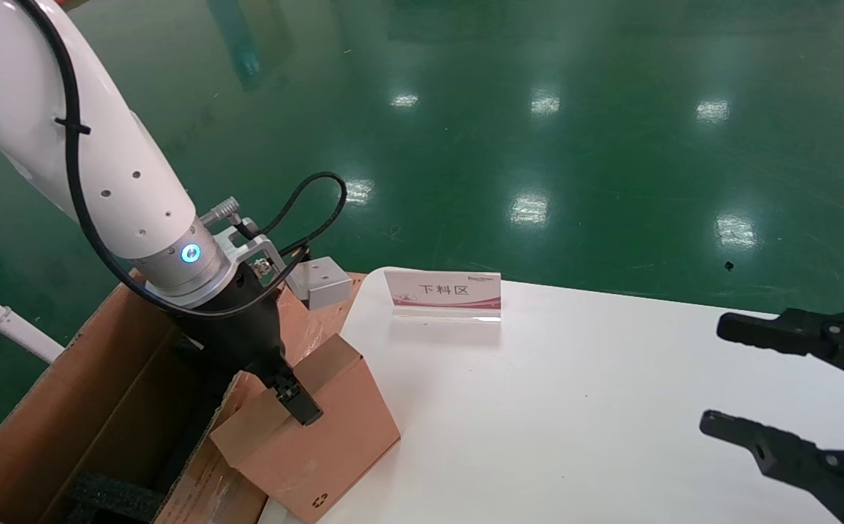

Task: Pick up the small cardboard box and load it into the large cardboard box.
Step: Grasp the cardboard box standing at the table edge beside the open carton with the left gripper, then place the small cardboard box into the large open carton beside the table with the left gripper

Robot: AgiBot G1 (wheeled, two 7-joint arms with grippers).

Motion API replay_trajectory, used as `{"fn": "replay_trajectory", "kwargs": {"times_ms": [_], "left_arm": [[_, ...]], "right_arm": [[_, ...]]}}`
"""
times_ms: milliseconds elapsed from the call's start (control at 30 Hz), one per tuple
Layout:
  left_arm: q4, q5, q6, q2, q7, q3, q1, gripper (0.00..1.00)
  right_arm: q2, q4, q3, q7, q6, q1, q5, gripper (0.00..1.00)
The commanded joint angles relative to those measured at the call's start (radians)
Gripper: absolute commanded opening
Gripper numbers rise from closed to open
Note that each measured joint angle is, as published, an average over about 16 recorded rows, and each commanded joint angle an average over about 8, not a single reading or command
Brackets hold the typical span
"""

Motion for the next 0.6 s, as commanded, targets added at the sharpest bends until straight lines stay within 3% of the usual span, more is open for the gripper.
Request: {"fn": "replay_trajectory", "kwargs": {"times_ms": [33, 300, 600], "left_arm": [[0.001, 0.000, 0.000, -0.001, 0.000, 0.001, 0.001, 0.00], [-0.011, 0.012, 0.006, 0.002, 0.006, -0.016, -0.047, 0.00], [-0.007, 0.040, 0.035, -0.037, 0.035, -0.076, -0.220, 0.00]], "right_arm": [[0.000, 0.000, 0.000, 0.000, 0.000, 0.000, 0.000, 0.00], [0.000, -0.001, 0.000, 0.000, 0.000, 0.000, 0.000, 0.00], [0.000, -0.001, -0.001, -0.001, 0.000, 0.001, 0.001, 0.00]]}}
